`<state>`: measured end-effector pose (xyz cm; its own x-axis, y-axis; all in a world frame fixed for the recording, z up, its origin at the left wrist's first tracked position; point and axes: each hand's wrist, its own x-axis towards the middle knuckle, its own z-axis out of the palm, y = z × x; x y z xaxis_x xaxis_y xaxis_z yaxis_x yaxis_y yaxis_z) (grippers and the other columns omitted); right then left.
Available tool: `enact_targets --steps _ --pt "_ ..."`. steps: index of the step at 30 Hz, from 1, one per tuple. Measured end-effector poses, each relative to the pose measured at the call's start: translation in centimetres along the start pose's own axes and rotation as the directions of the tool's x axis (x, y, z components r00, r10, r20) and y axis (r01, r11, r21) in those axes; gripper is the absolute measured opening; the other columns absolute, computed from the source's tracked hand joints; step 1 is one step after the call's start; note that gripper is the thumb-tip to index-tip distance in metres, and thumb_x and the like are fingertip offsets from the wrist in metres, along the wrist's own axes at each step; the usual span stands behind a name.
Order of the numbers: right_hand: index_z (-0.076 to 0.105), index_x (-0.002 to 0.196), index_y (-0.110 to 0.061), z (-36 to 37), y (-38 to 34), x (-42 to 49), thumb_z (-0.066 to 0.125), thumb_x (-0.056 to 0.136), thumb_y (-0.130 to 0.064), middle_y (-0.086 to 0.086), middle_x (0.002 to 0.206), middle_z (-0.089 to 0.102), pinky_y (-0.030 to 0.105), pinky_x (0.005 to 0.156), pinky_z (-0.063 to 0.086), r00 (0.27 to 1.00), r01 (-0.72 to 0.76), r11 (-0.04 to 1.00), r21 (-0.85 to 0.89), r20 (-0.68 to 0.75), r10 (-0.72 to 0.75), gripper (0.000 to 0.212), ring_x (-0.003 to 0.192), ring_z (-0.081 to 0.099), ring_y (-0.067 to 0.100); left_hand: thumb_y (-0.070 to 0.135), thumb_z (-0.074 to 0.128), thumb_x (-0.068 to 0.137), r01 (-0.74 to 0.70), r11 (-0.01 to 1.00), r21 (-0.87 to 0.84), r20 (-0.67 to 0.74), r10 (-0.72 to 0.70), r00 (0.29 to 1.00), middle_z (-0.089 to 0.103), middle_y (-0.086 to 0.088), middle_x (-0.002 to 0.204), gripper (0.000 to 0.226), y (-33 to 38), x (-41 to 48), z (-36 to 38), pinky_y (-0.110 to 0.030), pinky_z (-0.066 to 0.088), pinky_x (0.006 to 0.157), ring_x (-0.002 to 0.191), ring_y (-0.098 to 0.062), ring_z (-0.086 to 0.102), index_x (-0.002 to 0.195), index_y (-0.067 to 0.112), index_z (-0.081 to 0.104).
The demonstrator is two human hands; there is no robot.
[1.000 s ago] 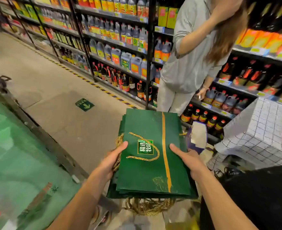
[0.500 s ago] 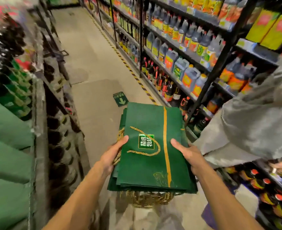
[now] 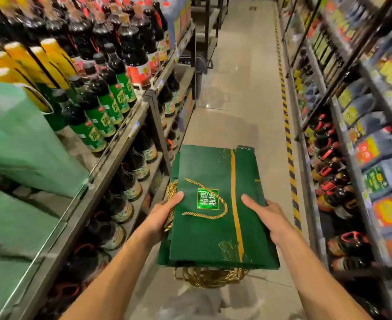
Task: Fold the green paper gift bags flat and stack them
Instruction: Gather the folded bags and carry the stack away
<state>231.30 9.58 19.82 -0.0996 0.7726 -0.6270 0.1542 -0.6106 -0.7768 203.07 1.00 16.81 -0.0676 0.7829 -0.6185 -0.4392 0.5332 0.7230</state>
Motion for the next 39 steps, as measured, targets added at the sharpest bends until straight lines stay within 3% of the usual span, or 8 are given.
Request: enact_targets --steps 6,12,20,24,27,31,34,39 --pt "0.069 0.110 -0.016 0.1 -7.2 9.7 0.089 0.067 -0.049 0.005 0.096 0.079 0.043 0.085 0.061 0.995 -0.008 0.993 -0.115 0.101 0.020 0.058 0.091 0.075 0.026 0.036 0.066 0.093 -0.020 0.988 -0.155 -0.091 0.006 0.996 0.071 -0.022 0.121 0.049 4.7 5.9 2.3 -0.046 0.060 0.090 0.111 -0.038 0.069 0.129 0.002 0.065" --pt "0.072 0.112 -0.015 0.6 -13.5 19.2 0.090 0.065 -0.046 0.005 0.099 0.079 0.047 0.090 0.059 0.964 0.018 0.976 -0.217 0.262 0.041 0.059 0.094 0.075 0.027 0.041 0.073 0.085 -0.072 0.963 -0.260 -0.263 0.002 0.965 0.071 -0.021 0.121 0.062 6.7 11.9 4.2 -0.051 0.055 0.099 0.111 -0.038 0.070 0.133 0.002 0.060" --pt "0.069 0.104 -0.017 2.2 -19.8 28.4 0.086 0.075 -0.040 0.007 0.098 0.077 0.032 0.070 0.056 0.847 0.122 0.891 -0.438 0.514 0.136 0.041 0.090 0.073 0.026 0.052 0.092 0.060 -0.286 0.852 -0.438 -0.569 -0.017 0.822 0.072 -0.020 0.119 0.091 4.6 15.3 9.3 -0.053 0.054 0.099 0.109 -0.038 0.071 0.131 0.005 0.061" --pt "0.069 0.109 -0.018 3.7 -21.0 30.9 0.088 0.071 -0.045 0.005 0.099 0.078 0.035 0.073 0.059 0.776 0.186 0.839 -0.511 0.600 0.194 0.050 0.091 0.075 0.025 0.043 0.080 0.079 -0.358 0.795 -0.489 -0.655 -0.064 0.753 0.073 -0.020 0.115 0.067 4.2 14.8 11.9 -0.046 0.060 0.088 0.105 -0.037 0.072 0.129 0.003 0.062" --pt "0.069 0.109 -0.019 5.2 -21.2 31.4 0.088 0.071 -0.046 0.004 0.099 0.078 0.036 0.076 0.060 0.709 0.233 0.801 -0.552 0.660 0.248 0.050 0.091 0.075 0.025 0.042 0.076 0.080 -0.417 0.748 -0.516 -0.713 -0.106 0.694 0.073 -0.020 0.115 0.066 3.1 13.6 13.5 -0.048 0.060 0.089 0.105 -0.038 0.072 0.131 0.003 0.061" --pt "0.067 0.109 -0.016 6.4 -20.6 30.5 0.086 0.077 -0.037 0.001 0.091 0.079 0.031 0.066 0.060 0.638 0.279 0.788 -0.548 0.720 0.275 0.042 0.081 0.076 0.021 0.041 0.074 0.082 -0.474 0.713 -0.517 -0.760 -0.127 0.638 0.073 -0.021 0.117 0.065 1.6 11.6 14.6 -0.047 0.061 0.087 0.107 -0.038 0.071 0.133 0.003 0.059" --pt "0.066 0.116 -0.015 6.9 -20.1 29.9 0.087 0.075 -0.041 0.003 0.098 0.079 0.036 0.074 0.062 0.603 0.296 0.768 -0.567 0.735 0.310 0.053 0.089 0.076 0.024 0.041 0.074 0.084 -0.488 0.705 -0.514 -0.771 -0.132 0.623 0.072 -0.021 0.118 0.066 0.9 10.4 15.1 -0.046 0.062 0.084 0.107 -0.039 0.071 0.134 0.001 0.057" --pt "0.067 0.110 -0.016 7.2 -19.8 29.1 0.085 0.078 -0.037 0.003 0.093 0.079 0.031 0.064 0.059 0.580 0.310 0.767 -0.562 0.751 0.316 0.043 0.085 0.076 0.023 0.040 0.070 0.088 -0.508 0.697 -0.507 -0.772 -0.106 0.626 0.072 -0.021 0.118 0.062 0.4 9.4 15.5 -0.044 0.062 0.083 0.107 -0.038 0.071 0.134 0.001 0.057"
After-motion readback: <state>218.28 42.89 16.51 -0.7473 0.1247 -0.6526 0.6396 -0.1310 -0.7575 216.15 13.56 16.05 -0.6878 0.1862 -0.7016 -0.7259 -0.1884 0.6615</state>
